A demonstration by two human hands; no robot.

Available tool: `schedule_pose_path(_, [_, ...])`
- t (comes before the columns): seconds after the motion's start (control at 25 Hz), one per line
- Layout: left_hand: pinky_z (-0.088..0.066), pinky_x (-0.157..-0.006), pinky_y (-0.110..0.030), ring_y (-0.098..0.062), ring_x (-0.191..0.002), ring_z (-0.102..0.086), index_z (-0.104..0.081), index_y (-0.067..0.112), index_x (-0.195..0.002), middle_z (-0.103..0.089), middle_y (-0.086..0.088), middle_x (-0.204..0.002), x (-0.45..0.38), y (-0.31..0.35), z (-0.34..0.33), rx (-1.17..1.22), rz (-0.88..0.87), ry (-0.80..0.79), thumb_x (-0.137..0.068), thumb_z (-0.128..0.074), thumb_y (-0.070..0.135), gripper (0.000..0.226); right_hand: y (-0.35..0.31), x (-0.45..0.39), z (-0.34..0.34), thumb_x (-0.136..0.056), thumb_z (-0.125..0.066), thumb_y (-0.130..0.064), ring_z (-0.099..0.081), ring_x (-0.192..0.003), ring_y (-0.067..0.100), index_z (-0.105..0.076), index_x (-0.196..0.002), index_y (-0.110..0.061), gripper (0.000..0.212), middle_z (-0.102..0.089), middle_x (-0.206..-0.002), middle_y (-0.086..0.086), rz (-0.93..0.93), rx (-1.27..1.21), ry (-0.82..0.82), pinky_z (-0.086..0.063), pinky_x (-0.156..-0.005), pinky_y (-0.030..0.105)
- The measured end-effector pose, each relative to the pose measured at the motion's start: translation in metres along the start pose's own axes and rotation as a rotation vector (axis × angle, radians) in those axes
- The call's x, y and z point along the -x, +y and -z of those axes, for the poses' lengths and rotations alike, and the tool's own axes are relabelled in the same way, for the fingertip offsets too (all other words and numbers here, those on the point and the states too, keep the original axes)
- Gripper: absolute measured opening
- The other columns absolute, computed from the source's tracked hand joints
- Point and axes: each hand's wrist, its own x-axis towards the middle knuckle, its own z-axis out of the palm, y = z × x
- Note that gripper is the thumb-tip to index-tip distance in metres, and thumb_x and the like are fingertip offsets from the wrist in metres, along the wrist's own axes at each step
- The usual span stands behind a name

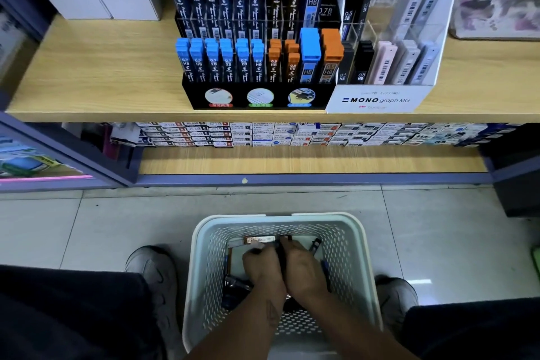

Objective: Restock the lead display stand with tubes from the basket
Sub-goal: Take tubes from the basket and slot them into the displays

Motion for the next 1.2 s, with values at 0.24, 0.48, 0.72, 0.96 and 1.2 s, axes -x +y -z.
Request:
schedule_pose_path(0.24, [-0.059,-0.076,-0.039,-0.030,-0.079,-0.068,-0.069,-0.004,-0.090,-0.070,-0.017,-0.085,0.001,0.006,0.004,0.106,0.082,-0.090,-0.084,-0.078,0.015,0.022,-0.011,-0.012,0.007,-0.093,-0.056,-0.009,-0.063,-0.107,0.021,-0.048,-0.136,-0.015,0.043,-0.064,-0.124,0.007,-0.142,-0.197,-0.239,-0.054,-0.082,0.029])
schedule_pose_path(0.48, [-0.057,-0.073,-0.041,-0.032,-0.074,-0.065,-0.066,-0.010,-0.104,-0.067,-0.021,-0.084,-0.002,0.011,0.007,0.080,0.092,-0.060,-0.092,-0.068,0.016,0.028,-0.006,-0.010,0.013,-0.080,-0.063,0.010,-0.068,-0.095,0.009,-0.071,-0.115,-0.012,0.042,-0.074,-0.108,0.000,-0.181,-0.646,-0.311,-0.057,-0.085,0.026])
schedule_pose_path(0.72, [-0.051,-0.056,-0.030,-0.030,-0.069,-0.065,-0.065,-0.008,-0.097,-0.067,-0.020,-0.081,0.007,0.016,0.011,0.131,0.072,-0.059,-0.093,-0.065,0.011,0.019,-0.010,-0.004,0.010,-0.081,-0.075,0.001,-0.067,-0.100,0.017,-0.073,-0.106,-0.007,0.026,-0.071,-0.105,0.002,-0.214,-0.702,-0.192,-0.055,-0.086,0.020])
schedule_pose_path(0.96, [-0.050,-0.061,-0.030,-0.027,-0.065,-0.061,-0.062,-0.003,-0.080,-0.063,-0.020,-0.074,0.017,0.023,0.020,0.103,0.010,-0.087,-0.097,-0.059,0.009,0.021,-0.013,0.006,0.052,-0.081,-0.071,0.005,-0.069,-0.090,0.025,-0.078,-0.100,-0.009,0.025,-0.074,-0.102,0.013,-0.124,-0.795,-0.413,-0.054,-0.084,0.032])
schedule_pose_path(1.2, [-0.049,-0.048,-0.027,-0.023,-0.050,-0.057,-0.059,0.004,-0.085,-0.062,-0.013,-0.067,0.042,0.041,0.040,0.088,0.038,-0.307,-0.095,-0.062,0.004,0.010,0.001,0.014,0.093,-0.090,-0.073,-0.027,-0.069,-0.089,0.027,-0.067,-0.117,-0.005,0.035,-0.074,-0.100,0.011,-0.303,-0.906,-0.511,-0.056,-0.084,0.041])
